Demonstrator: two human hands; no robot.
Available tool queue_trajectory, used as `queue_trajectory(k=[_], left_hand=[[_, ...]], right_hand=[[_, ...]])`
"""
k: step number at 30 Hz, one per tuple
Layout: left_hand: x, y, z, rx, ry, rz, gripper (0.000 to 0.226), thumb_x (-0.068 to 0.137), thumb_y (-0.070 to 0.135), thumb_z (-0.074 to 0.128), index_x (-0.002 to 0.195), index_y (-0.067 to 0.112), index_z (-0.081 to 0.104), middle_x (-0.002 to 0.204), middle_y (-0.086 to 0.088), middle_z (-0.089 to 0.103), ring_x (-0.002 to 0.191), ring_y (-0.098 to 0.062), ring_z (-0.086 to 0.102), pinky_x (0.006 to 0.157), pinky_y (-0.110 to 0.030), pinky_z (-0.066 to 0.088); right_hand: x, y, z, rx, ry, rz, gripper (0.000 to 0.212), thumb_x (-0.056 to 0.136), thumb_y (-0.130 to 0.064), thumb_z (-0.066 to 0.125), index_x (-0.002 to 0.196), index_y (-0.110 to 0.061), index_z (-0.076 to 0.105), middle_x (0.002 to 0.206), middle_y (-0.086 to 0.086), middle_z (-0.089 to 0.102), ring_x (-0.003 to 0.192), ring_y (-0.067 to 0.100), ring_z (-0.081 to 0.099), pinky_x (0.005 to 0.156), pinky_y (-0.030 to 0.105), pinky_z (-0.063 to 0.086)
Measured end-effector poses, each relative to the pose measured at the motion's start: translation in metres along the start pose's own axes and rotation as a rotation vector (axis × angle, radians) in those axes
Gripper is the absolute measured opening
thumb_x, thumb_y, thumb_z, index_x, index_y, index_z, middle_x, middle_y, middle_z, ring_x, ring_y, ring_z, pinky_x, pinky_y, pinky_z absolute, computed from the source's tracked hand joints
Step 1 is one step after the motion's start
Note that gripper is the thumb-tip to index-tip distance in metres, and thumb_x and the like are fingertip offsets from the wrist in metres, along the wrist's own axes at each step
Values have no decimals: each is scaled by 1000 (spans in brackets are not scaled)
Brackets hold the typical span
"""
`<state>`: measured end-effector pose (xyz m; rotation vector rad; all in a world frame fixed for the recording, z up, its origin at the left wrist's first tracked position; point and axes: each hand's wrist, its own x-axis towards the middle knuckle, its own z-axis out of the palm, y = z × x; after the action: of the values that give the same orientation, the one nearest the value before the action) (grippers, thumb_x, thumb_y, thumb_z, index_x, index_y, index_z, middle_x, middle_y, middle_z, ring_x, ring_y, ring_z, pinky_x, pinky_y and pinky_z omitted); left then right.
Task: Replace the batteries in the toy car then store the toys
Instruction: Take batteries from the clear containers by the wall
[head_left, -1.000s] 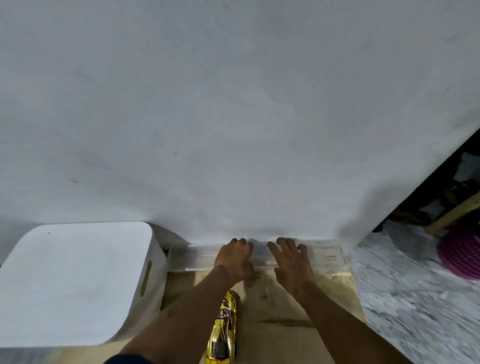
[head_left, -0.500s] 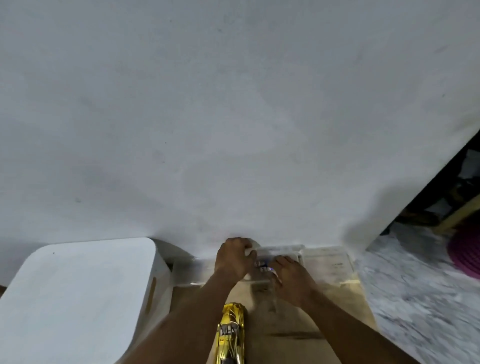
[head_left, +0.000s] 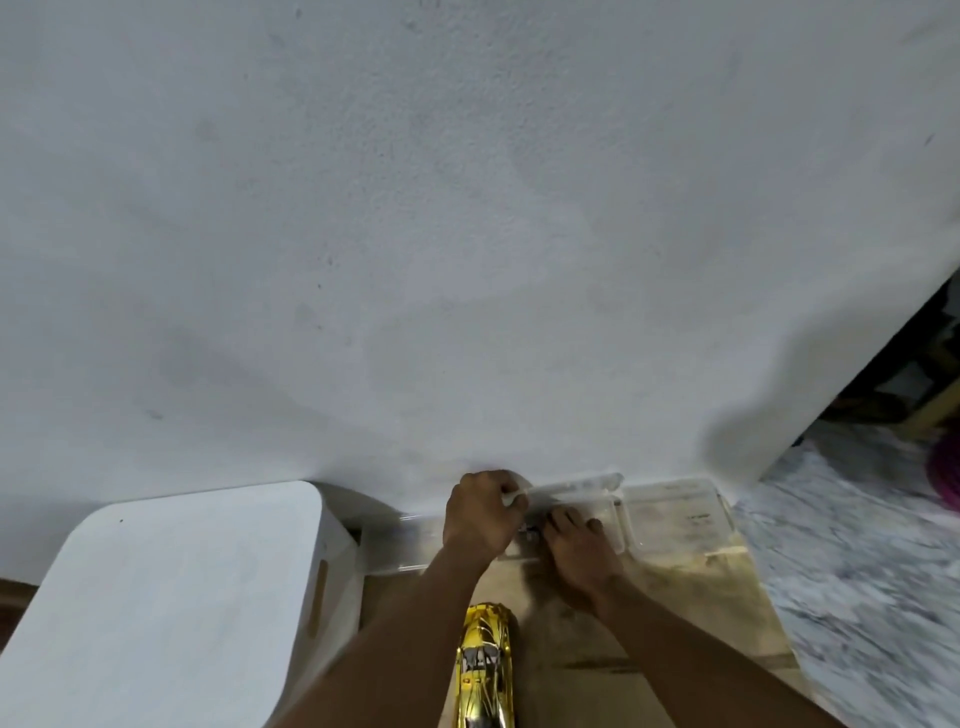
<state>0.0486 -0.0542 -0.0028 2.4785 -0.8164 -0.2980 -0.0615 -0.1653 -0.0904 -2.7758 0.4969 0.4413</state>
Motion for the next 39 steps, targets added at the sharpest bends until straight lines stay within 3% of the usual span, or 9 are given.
queue_trajectory(k=[2,4,6,10,17,24,30,35,39], left_hand=[[1,-1,0,-2,-5,3,17,83,38,68,91,25,76,88,8,74,81,-13,67,71,-20,49],[2,-2,1,-5,-8,6,17,83,37,68,91,24,76,89,8,74,81,-13,67,72,-21,52],[2,-3,2,-15,-13,3,18,84,36,69,93,23,76,90,8,74,82,-13,67,73,-21,52],[3,-3,2,-2,-11,2,16,84,34,69,93,23,76,91,6,74,81,-14,67,72,-20,50],[2,-3,2,-15,-13,0,12,84,33,70,88,22,75,89,6,74,81,-14,67,76,-25,55],[5,-4,4,-15,3,-5,11,85,31,72,90,22,76,93,7,75,85,-14,67,75,-17,46],[5,-5,1,-20,6,6,8,84,29,73,88,22,75,91,6,74,84,-15,67,74,-19,47],[3,-4,2,-31,0,7,9,84,29,72,91,24,75,95,8,75,86,-14,67,79,-25,55],[4,-4,2,-18,-14,0,12,84,29,72,95,24,75,98,7,75,88,-15,68,81,-28,56]], right_hand=[[11,-1,13,13,-43,36,30,81,-38,58,93,-20,79,95,9,71,90,27,63,52,49,56],[3,-18,2,-46,1,-71,63,91,-48,20,119,-20,68,119,14,64,110,33,57,76,55,53],[-4,-31,-5,-12,41,-99,68,93,-52,7,136,-23,50,140,12,49,125,34,47,94,52,44],[-3,-36,-11,39,12,-87,48,102,-48,21,138,-25,45,140,10,49,120,33,51,92,46,47],[1,-36,-15,52,-22,-103,48,104,-48,24,138,-25,49,139,7,52,120,32,54,96,43,46],[1,-34,-18,78,20,-132,42,105,-40,28,125,-20,59,119,9,69,106,30,66,89,41,52],[2,-32,-18,148,40,-154,40,104,-43,31,119,-23,62,109,7,73,99,27,67,84,37,50],[2,-31,-19,198,8,-187,38,104,-42,34,127,-28,61,120,7,70,106,30,66,90,41,52],[0,-35,-18,274,12,-185,44,98,-58,40,121,-30,64,119,-2,71,105,19,67,90,35,53]])
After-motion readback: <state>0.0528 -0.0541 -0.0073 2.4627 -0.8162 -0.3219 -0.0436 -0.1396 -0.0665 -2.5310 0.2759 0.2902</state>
